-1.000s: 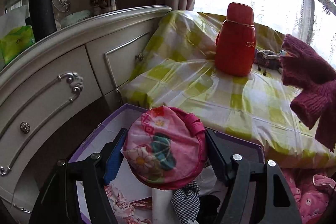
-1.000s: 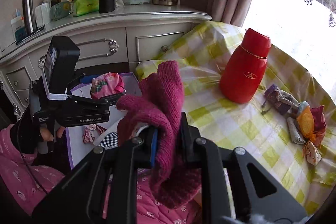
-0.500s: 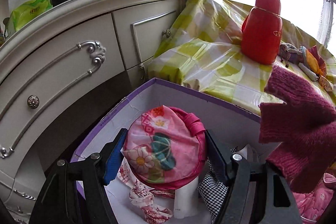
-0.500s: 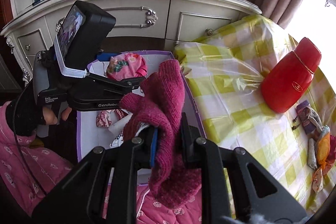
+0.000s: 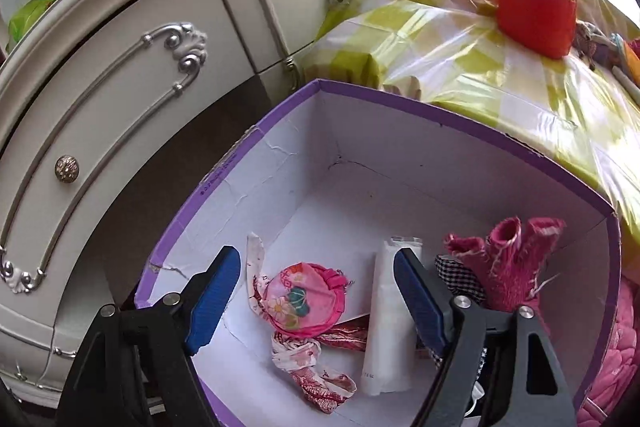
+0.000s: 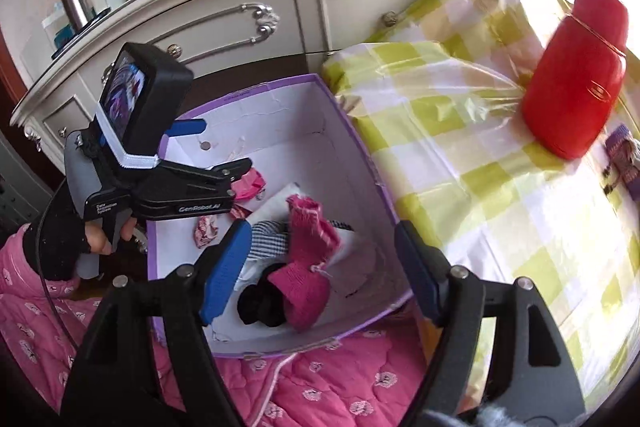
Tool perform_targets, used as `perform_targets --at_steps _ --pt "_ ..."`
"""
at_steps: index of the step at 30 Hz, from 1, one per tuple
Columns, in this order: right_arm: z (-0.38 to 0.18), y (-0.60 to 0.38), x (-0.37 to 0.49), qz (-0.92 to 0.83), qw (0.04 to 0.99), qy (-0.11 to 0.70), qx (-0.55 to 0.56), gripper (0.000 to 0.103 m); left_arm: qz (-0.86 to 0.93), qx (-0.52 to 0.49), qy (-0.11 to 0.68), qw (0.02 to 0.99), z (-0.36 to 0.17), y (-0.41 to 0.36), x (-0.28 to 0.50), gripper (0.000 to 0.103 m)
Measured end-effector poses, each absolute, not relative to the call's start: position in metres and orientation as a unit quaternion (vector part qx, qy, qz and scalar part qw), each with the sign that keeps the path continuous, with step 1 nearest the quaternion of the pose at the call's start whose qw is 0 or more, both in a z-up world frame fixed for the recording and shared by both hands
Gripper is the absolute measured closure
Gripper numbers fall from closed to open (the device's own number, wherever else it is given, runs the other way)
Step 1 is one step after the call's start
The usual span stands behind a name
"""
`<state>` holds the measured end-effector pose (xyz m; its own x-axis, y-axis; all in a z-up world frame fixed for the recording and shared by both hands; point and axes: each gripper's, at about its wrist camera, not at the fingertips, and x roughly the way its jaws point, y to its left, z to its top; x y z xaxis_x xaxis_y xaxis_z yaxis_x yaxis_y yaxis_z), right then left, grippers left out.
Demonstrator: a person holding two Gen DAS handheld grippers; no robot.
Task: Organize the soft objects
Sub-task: 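Open both tools over the box to drop the purse and glove, then grasp the white orange-print pouch with the right tool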
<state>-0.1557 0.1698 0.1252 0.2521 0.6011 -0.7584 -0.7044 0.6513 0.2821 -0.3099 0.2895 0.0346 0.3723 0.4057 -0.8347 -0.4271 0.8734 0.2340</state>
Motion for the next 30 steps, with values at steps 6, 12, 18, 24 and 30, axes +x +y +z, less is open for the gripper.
perform_targets --at_steps 6,12,18,24,30 --pt "0.088 0.047 -0.124 0.271 0.827 0.492 0.032 0.022 0.104 0.013 0.526 0.844 0.032 0.221 -0.24 0.023" --pt "0.055 -0.095 -0.11 0.103 0.851 0.5 0.126 0.022 0.016 0.052 0.424 0.904 0.07 0.117 -0.164 0.01" --pt "0.055 -0.186 -0.095 0.014 0.869 0.471 0.152 0.022 -0.056 0.092 0.372 0.922 0.097 0.01 -0.098 0.009" --pt "0.039 -0.244 -0.033 -0.036 0.882 0.462 0.086 0.022 -0.137 0.098 0.406 0.898 0.028 -0.053 -0.026 0.006" --pt "0.014 -0.262 0.039 -0.029 0.876 0.481 0.011 0.022 -0.12 0.05 0.465 0.876 -0.004 -0.051 0.011 0.004"
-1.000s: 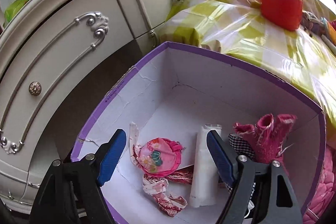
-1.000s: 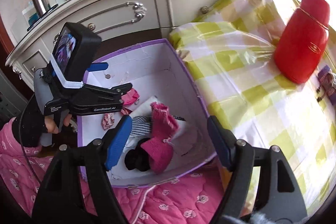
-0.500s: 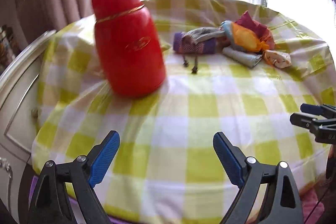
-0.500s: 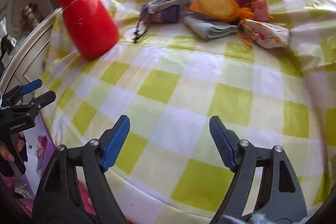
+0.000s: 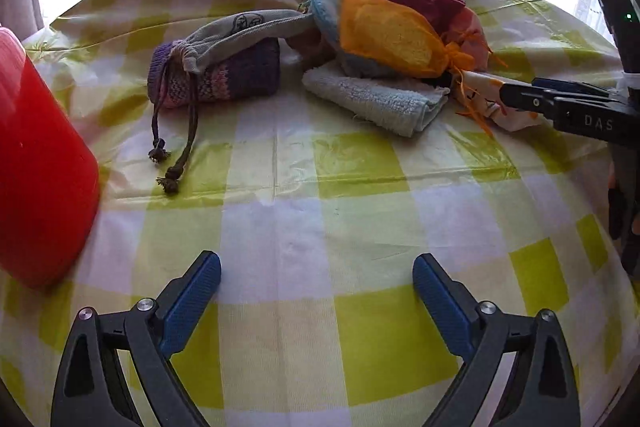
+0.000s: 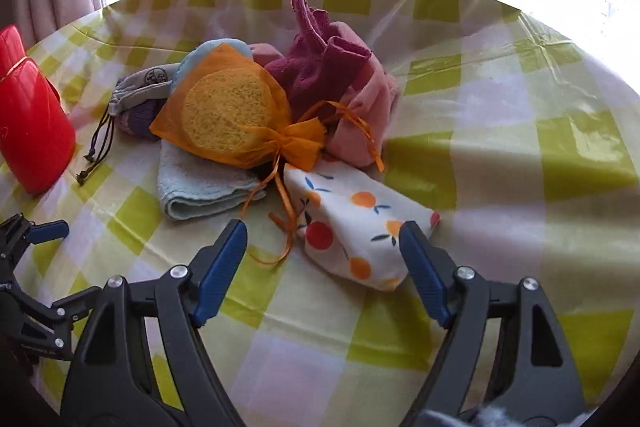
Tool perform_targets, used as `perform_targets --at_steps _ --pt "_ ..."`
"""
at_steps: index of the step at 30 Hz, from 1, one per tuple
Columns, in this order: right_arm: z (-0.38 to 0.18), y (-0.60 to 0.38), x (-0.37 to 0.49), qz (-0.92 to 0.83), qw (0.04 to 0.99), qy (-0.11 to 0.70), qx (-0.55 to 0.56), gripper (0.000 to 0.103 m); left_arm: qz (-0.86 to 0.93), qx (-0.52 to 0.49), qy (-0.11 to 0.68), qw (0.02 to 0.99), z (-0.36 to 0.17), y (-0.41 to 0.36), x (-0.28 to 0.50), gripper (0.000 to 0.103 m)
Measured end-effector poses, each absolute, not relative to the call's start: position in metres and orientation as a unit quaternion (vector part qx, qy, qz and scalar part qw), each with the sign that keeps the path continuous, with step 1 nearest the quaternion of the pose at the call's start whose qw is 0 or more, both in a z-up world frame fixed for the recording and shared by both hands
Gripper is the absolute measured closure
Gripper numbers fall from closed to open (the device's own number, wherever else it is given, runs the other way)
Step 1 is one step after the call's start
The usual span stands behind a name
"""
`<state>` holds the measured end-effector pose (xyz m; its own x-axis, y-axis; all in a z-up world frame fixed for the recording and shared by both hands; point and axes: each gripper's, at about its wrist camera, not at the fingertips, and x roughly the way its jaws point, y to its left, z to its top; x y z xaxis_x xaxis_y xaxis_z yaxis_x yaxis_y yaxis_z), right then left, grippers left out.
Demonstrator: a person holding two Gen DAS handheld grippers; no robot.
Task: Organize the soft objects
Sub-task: 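Grasp the white orange-print pouch with the right tool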
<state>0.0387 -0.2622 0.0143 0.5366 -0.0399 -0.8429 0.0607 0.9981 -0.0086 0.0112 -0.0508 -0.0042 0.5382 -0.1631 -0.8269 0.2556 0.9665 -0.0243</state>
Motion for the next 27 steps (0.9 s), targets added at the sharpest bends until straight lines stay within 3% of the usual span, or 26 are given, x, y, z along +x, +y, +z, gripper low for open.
perform_targets --at_steps 2,3,4,5,7,12,14,15,16,21,23,24,25,27 --pt "0.003 -0.263 0.047 -0.025 0.869 0.494 -0.01 0.023 -0.107 0.054 0.468 0.875 -0.006 -0.051 0.011 0.0" --pt "-0.001 -0.263 0.045 -0.024 0.867 0.496 -0.023 0.037 -0.106 0.053 0.467 0.876 -0.006 -0.051 0.01 0.0" --pt "-0.002 -0.261 0.041 -0.03 0.864 0.502 -0.034 0.069 -0.105 0.053 0.467 0.877 -0.007 -0.051 0.01 0.0" --pt "0.001 -0.261 0.032 -0.03 0.862 0.506 -0.027 0.076 -0.105 0.052 0.467 0.877 -0.007 -0.051 0.01 0.0" --pt "0.015 -0.261 0.002 -0.002 0.862 0.505 0.034 0.082 -0.106 0.052 0.467 0.877 -0.006 -0.05 0.01 0.0" --pt "0.041 -0.252 -0.081 0.064 0.835 0.523 0.16 0.08 -0.107 0.051 0.468 0.876 -0.006 -0.049 0.011 0.0" --pt "0.043 -0.248 -0.09 0.069 0.837 0.522 0.15 0.053 -0.107 0.05 0.468 0.876 -0.006 -0.049 0.011 0.0" --pt "0.043 -0.244 -0.091 0.067 0.841 0.522 0.123 0.025 -0.107 0.051 0.468 0.876 -0.006 -0.05 0.01 0.0" --pt "0.043 -0.238 -0.088 0.067 0.845 0.522 0.094 0.014 -0.107 0.05 0.468 0.876 -0.006 -0.049 0.01 0.0" --pt "0.021 -0.216 -0.068 0.118 0.837 0.533 0.027 0.014 -0.107 0.051 0.467 0.876 -0.006 -0.049 0.009 0.0" --pt "0.008 -0.207 -0.061 0.106 0.833 0.542 -0.023 0.019 -0.107 0.051 0.467 0.876 -0.006 -0.048 0.009 0.0" --pt "0.006 -0.207 -0.062 0.107 0.837 0.536 -0.022 0.027 -0.106 0.05 0.467 0.876 -0.006 -0.048 0.008 0.0" --pt "0.006 -0.212 -0.064 0.108 0.84 0.531 -0.002 0.044 -0.106 0.05 0.467 0.877 -0.006 -0.048 0.007 0.0" --pt "0.007 -0.222 -0.07 0.086 0.847 0.525 0.022 0.058 -0.105 0.051 0.468 0.876 -0.006 -0.048 0.006 0.0"
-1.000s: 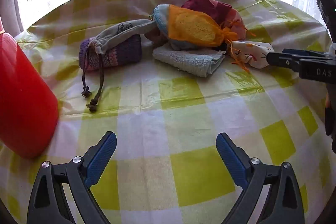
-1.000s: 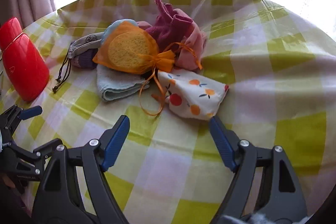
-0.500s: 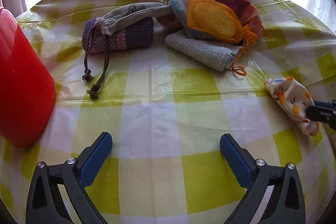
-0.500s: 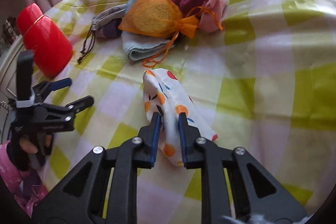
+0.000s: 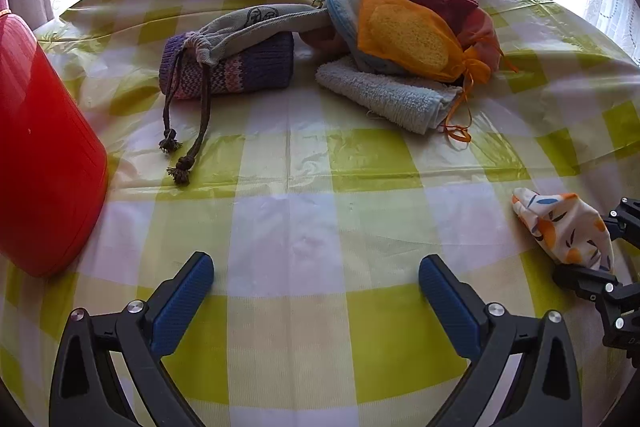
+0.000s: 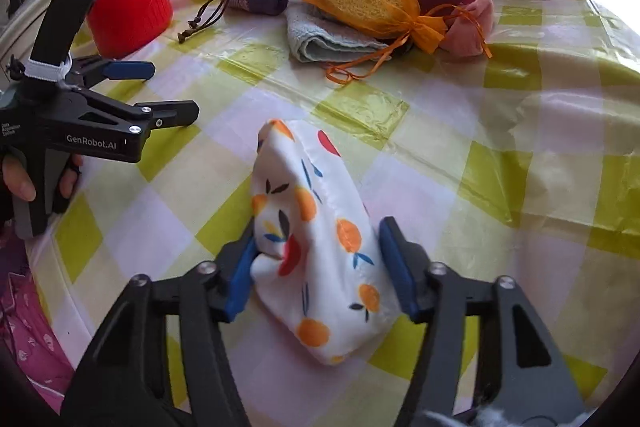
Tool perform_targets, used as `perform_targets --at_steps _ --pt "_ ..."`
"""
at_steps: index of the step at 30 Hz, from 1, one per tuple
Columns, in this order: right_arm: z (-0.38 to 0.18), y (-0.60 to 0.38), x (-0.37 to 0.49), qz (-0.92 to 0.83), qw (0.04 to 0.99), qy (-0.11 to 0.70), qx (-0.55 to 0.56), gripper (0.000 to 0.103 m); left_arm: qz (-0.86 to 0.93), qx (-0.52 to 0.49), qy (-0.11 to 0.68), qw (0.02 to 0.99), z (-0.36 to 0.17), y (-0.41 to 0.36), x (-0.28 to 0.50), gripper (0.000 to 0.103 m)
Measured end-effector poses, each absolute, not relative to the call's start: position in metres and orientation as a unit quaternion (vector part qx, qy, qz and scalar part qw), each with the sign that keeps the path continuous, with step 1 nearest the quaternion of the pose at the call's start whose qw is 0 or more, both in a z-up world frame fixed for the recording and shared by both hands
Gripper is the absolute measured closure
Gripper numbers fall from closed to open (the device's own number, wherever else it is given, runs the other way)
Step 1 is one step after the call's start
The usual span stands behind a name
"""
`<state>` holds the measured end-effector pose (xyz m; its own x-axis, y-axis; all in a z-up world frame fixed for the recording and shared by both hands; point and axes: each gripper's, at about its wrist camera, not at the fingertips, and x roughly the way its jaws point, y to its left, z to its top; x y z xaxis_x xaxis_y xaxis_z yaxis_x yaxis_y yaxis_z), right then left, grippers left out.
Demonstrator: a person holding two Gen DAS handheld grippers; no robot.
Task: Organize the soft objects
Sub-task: 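Grasp the white orange-print pouch with the right tool, then grasp the light-blue towel with the left tool while the right tool holds the pouch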
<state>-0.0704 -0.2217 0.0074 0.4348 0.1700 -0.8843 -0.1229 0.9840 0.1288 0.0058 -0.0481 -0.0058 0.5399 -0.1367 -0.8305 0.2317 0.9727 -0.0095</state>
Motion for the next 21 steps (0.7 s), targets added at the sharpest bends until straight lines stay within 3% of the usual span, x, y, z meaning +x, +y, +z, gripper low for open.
perform_targets --at_steps 4,9,14,17,19,21 --pt "0.008 -0.233 -0.082 0.044 0.862 0.499 0.08 0.059 -0.104 0.05 0.473 0.873 -0.006 -0.06 0.022 0.0" --pt "0.009 -0.221 -0.079 0.022 0.867 0.495 0.049 0.058 -0.128 0.065 0.49 0.86 -0.006 -0.108 0.068 0.0" --pt "0.007 -0.221 -0.079 0.023 0.867 0.494 0.054 0.058 -0.109 0.0 0.456 0.883 0.006 -0.122 0.105 0.001" --pt "0.007 -0.222 -0.08 0.025 0.867 0.494 0.059 0.057 -0.111 -0.007 0.461 0.881 0.0 -0.119 0.112 0.03" --pt "0.007 -0.223 -0.079 0.028 0.867 0.493 0.063 0.057 -0.151 0.002 0.459 0.875 0.002 -0.116 0.099 0.068" --pt "0.007 -0.224 -0.078 0.028 0.867 0.493 0.064 0.057 -0.163 0.011 0.465 0.87 0.004 -0.105 0.076 0.088"
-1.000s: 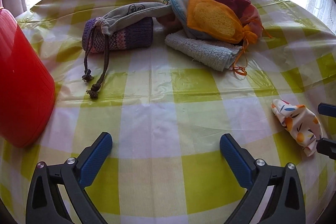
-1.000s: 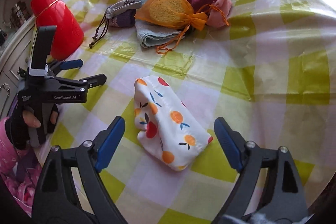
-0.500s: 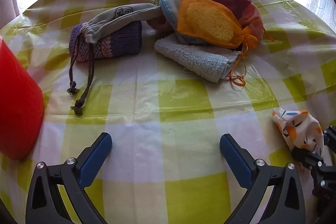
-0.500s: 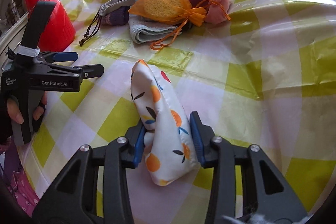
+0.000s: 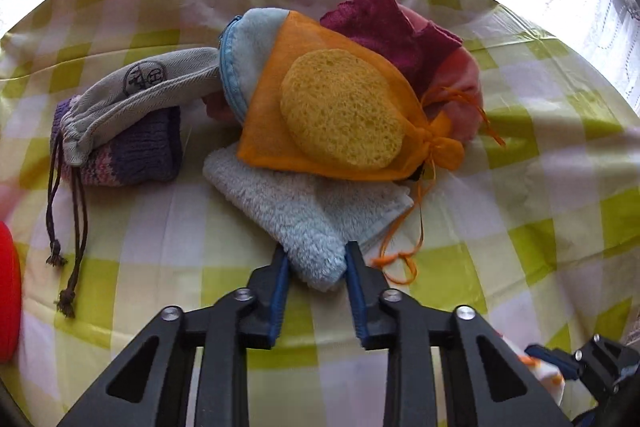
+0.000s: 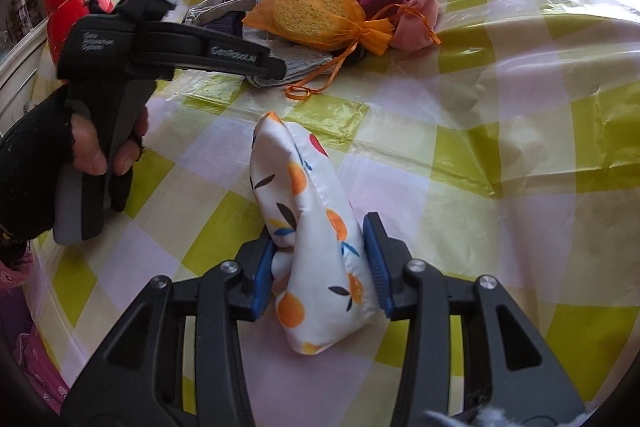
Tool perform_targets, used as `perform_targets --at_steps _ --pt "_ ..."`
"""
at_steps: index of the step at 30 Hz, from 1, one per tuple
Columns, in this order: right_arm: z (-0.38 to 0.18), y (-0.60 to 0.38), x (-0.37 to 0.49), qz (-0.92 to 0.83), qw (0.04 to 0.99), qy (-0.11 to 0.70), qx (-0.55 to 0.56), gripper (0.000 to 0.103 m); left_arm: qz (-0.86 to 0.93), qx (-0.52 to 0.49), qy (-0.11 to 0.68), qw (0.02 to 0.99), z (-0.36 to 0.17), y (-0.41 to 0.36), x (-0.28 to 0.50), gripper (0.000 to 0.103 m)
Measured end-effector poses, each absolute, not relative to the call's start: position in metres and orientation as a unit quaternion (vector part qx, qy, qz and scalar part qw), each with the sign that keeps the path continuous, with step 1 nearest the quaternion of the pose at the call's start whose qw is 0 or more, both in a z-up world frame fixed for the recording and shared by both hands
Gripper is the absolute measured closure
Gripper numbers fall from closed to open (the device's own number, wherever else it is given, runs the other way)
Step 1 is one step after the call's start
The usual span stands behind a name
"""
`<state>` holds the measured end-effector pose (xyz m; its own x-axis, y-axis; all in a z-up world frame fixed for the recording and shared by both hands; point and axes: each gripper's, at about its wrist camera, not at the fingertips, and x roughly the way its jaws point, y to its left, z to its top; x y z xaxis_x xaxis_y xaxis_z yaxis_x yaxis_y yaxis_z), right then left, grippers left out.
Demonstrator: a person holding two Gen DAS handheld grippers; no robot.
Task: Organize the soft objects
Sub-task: 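Grasp the light-blue towel with the left tool while the right tool holds the pouch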
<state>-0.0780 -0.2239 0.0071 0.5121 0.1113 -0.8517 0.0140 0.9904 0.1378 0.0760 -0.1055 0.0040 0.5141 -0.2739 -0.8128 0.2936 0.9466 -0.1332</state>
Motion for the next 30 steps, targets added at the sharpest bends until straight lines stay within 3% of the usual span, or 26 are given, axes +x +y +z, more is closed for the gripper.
perform_targets --at_steps 4,9,11,13,15,23,24,25,26,30 --pt "0.007 -0.223 -0.077 0.027 0.867 0.493 0.061 0.057 -0.173 0.01 0.458 0.872 0.005 -0.056 0.001 0.1" --pt "0.006 -0.223 -0.075 0.028 0.867 0.494 0.058 0.055 -0.168 -0.032 0.47 0.866 0.013 -0.003 -0.044 0.094" --pt "0.006 -0.221 -0.075 0.026 0.867 0.494 0.055 0.055 -0.171 -0.046 0.485 0.857 0.012 -0.001 -0.035 0.076" --pt "0.005 -0.22 -0.074 0.025 0.867 0.495 0.05 0.055 -0.174 -0.058 0.478 0.859 0.015 -0.016 -0.022 0.038" --pt "0.005 -0.22 -0.074 0.025 0.867 0.495 0.049 0.055 -0.18 -0.053 0.452 0.872 0.02 -0.039 -0.004 0.029" --pt "0.005 -0.221 -0.074 0.026 0.867 0.495 0.053 0.055 -0.139 -0.002 0.465 0.874 0.004 -0.109 0.088 0.03" --pt "0.005 -0.221 -0.074 0.027 0.867 0.495 0.054 0.054 -0.146 -0.006 0.468 0.872 0.005 -0.111 0.091 0.045" --pt "0.005 -0.221 -0.074 0.028 0.867 0.494 0.056 0.053 -0.152 -0.008 0.468 0.87 0.007 -0.111 0.091 0.075" --pt "0.005 -0.221 -0.075 0.028 0.867 0.494 0.057 0.053 -0.166 -0.01 0.47 0.867 0.01 -0.109 0.089 0.081" --pt "0.006 -0.219 -0.077 0.029 0.867 0.494 0.061 0.052 -0.208 -0.006 0.444 0.871 0.046 -0.082 0.044 0.083"
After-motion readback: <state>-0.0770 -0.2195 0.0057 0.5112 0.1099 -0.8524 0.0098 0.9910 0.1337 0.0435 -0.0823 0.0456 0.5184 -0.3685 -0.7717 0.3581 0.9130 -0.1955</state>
